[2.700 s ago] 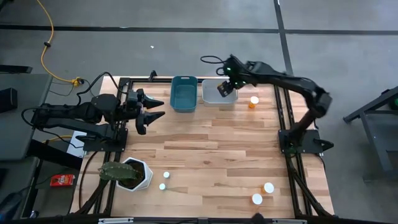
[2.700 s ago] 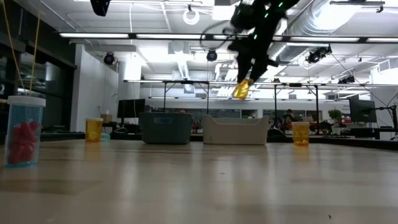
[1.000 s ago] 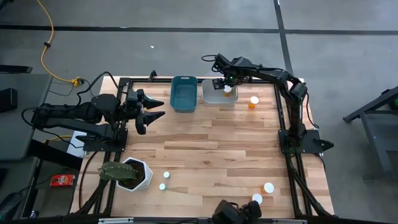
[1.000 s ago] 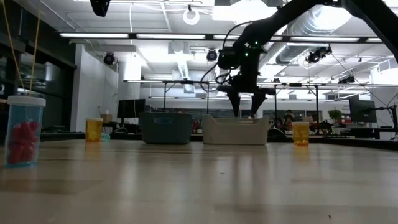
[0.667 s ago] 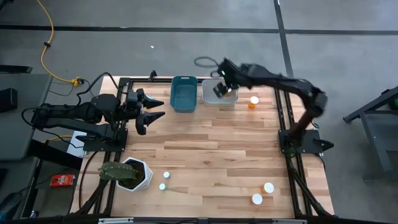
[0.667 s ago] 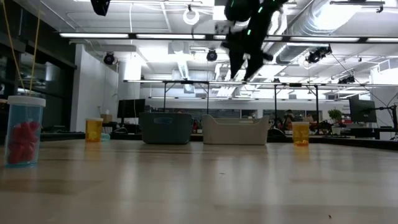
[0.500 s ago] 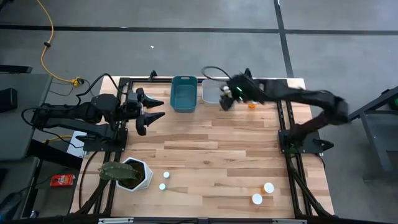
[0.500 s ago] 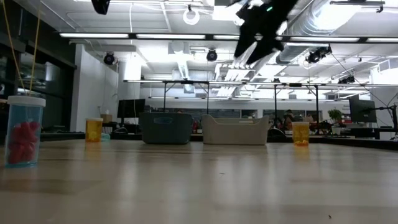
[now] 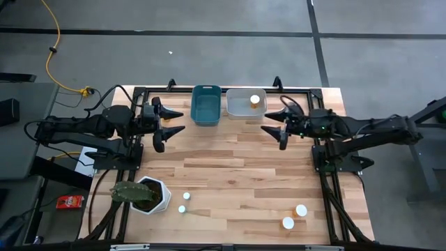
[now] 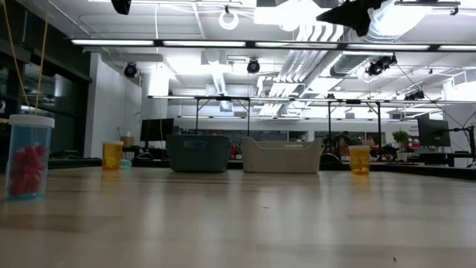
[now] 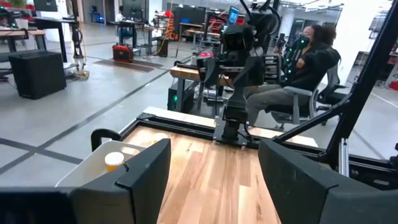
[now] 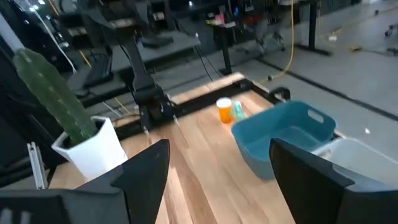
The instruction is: Pick and place medicine bottles into bin by pill shape (circle, oval)
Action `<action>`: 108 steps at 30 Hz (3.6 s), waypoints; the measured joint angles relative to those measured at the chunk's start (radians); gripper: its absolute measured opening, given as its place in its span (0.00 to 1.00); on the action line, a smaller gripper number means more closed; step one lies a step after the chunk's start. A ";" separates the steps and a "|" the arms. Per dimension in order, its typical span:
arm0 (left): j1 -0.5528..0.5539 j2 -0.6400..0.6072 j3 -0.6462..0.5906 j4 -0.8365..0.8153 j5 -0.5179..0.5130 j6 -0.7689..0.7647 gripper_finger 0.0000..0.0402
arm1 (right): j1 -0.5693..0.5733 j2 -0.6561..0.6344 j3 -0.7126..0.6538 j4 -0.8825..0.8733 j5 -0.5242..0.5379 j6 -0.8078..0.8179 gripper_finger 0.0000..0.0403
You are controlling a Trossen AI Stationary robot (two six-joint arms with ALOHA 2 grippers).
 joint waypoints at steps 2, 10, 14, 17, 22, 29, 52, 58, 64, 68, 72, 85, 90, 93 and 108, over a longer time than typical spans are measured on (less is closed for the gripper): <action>0.000 0.000 0.000 0.000 0.000 0.000 0.58 | 0.001 -0.011 0.000 0.005 0.000 -0.002 0.67; 0.000 0.000 0.000 0.000 -0.013 0.000 0.58 | 0.001 -0.015 0.000 0.003 -0.011 0.005 0.67; 0.000 0.000 0.000 0.000 -0.014 0.000 0.58 | 0.001 -0.015 0.000 0.002 -0.011 0.008 0.67; 0.000 0.000 0.000 0.000 -0.013 0.000 0.58 | -0.001 -0.015 0.000 0.000 0.021 0.057 0.67; 0.000 0.000 0.000 0.000 -0.013 0.000 0.58 | -0.030 -0.015 0.000 -0.025 0.060 0.124 0.67; 0.000 0.000 0.000 0.000 -0.011 0.000 0.58 | -0.036 -0.014 0.000 -0.041 -0.041 0.162 0.67; 0.000 0.000 0.000 0.000 -0.011 0.000 0.58 | 0.771 0.517 0.470 -1.040 -0.336 0.773 0.58; 0.000 0.000 0.000 0.000 -0.010 0.000 0.58 | 0.861 0.624 0.459 -1.042 -0.343 0.873 0.58; 0.000 0.000 0.000 0.000 -0.010 0.000 0.58 | 0.877 0.682 0.459 -1.040 -0.370 0.925 0.61; 0.000 0.000 0.000 0.000 -0.010 0.000 0.58 | 0.877 0.695 0.458 -1.039 -0.369 0.949 0.67; 0.000 0.000 0.000 0.000 -0.010 0.000 0.58 | 0.887 0.702 0.435 -1.014 -0.362 0.955 0.73; 0.000 0.000 0.000 0.000 -0.010 0.000 0.58 | 0.943 0.702 0.295 -0.880 -0.316 0.966 0.76; 0.000 0.000 0.000 0.000 -0.010 0.000 0.58 | 0.943 0.702 0.260 -0.801 -0.316 0.949 0.76; 0.000 0.000 0.000 0.000 -0.010 0.000 0.58 | 0.943 0.702 0.236 -0.806 -0.317 0.949 0.76; 0.000 0.000 0.000 -0.002 -0.010 0.000 0.58 | 0.943 0.702 0.212 -0.778 -0.300 0.922 0.65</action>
